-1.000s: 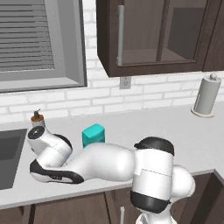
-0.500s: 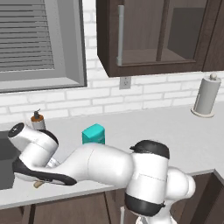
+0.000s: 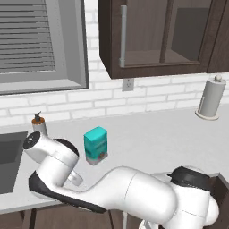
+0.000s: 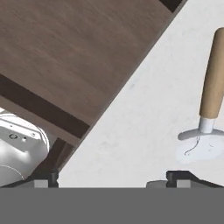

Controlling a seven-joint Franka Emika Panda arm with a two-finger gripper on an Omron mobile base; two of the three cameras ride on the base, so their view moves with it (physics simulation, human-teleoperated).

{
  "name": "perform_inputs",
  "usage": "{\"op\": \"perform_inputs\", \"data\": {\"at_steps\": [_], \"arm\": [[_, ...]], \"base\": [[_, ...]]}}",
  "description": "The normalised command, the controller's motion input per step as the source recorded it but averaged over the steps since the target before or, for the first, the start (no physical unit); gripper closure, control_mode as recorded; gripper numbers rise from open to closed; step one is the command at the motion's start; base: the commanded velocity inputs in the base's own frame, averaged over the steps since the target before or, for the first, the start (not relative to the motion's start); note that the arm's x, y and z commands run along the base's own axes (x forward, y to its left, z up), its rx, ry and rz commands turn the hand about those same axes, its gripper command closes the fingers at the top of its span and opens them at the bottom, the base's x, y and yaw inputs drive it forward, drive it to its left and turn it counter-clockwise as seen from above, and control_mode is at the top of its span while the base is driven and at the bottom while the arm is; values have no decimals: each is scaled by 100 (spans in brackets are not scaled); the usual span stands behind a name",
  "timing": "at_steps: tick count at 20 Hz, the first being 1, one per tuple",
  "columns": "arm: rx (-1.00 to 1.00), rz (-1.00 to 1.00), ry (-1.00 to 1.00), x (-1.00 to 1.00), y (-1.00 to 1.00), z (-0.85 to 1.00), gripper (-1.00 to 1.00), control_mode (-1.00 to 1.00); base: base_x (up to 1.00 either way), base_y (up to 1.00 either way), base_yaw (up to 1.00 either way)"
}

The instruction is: Pick the pizza cutter from the drawer and place it on the counter.

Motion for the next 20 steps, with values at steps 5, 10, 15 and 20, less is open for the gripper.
{"op": "perform_inputs", "data": {"at_steps": [5,10,15,20], "arm": [[22,0,-10,-8,-100,0,-100,-100],[27,0,-4,29,-100,-2,-100,-100],[9,-4,3,7,-37,-16,-100,-100],[16,0,-2,-3,-37,0,-100,-100]], "base": [[0,0,0],[0,0,0],[0,0,0],[0,0,0]]}}
